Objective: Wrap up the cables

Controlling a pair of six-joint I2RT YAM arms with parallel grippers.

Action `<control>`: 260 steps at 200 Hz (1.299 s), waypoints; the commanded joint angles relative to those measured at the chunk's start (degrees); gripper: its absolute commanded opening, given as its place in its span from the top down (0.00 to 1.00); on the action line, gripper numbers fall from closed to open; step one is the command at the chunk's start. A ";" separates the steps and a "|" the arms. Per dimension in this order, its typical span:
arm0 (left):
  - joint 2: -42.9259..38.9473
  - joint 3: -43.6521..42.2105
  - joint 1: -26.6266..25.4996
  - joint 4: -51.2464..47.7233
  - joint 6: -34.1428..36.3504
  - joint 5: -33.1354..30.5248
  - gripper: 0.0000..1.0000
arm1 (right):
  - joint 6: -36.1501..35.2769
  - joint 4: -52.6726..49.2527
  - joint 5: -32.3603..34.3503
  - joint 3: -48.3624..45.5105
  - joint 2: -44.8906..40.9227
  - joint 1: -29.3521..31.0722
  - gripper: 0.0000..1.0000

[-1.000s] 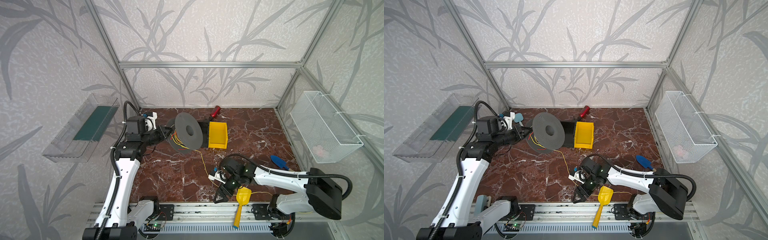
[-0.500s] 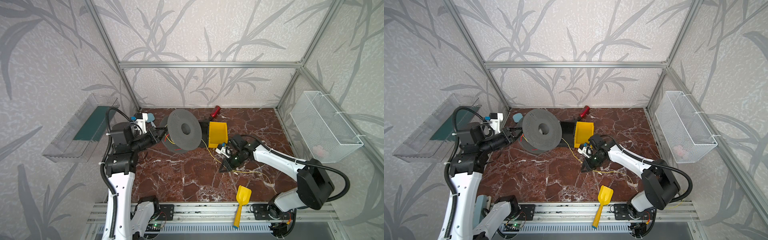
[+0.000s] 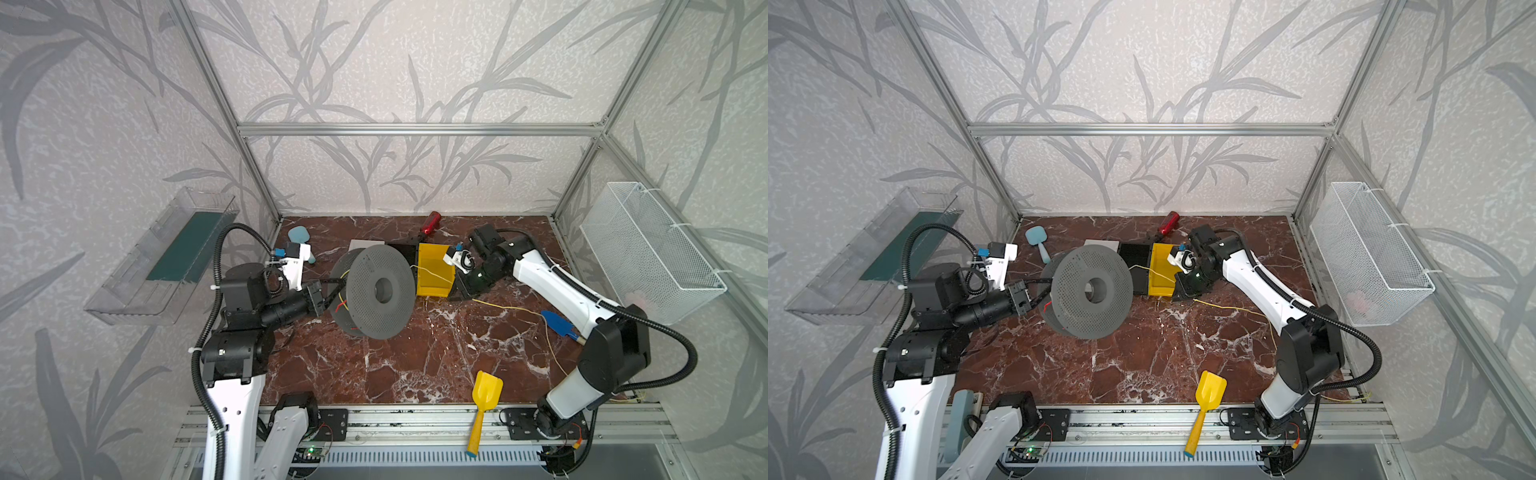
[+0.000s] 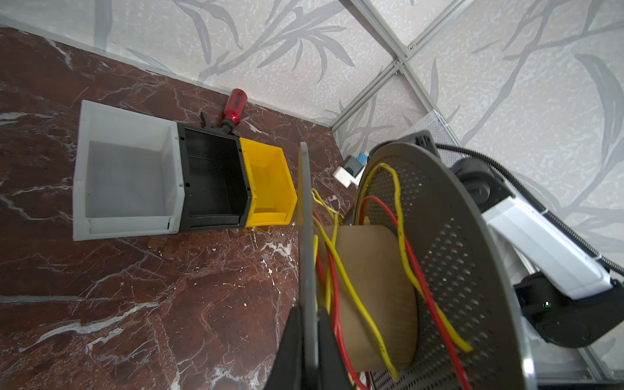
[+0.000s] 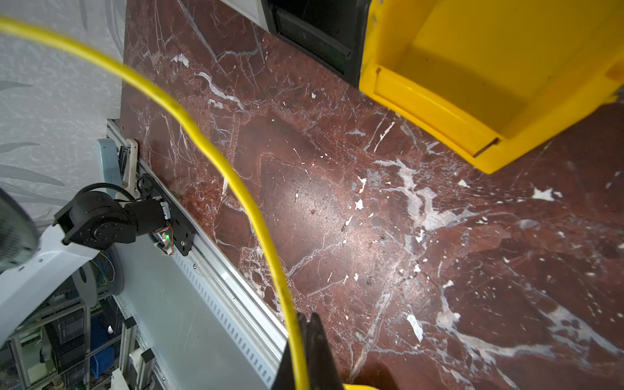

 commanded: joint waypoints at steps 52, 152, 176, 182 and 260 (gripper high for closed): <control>3.91 0.06 -25.38 -11.01 8.32 -29.39 1.00 | 0.97 -11.12 -6.95 26.03 11.20 -0.23 1.00; 28.60 12.84 -51.08 -13.40 -21.87 -79.65 1.00 | 6.91 -12.69 -17.10 47.01 10.77 12.41 1.00; 26.06 10.83 -48.99 -8.15 -29.87 -79.04 1.00 | 14.78 2.66 -18.77 30.33 0.06 15.62 1.00; 25.42 10.28 -48.49 -6.85 -31.34 -78.99 1.00 | 18.42 8.93 -19.22 24.68 -3.13 16.21 1.00; 25.86 14.94 -39.82 3.15 -35.45 -69.29 1.00 | 22.54 29.12 -13.42 -9.42 -19.40 27.19 1.00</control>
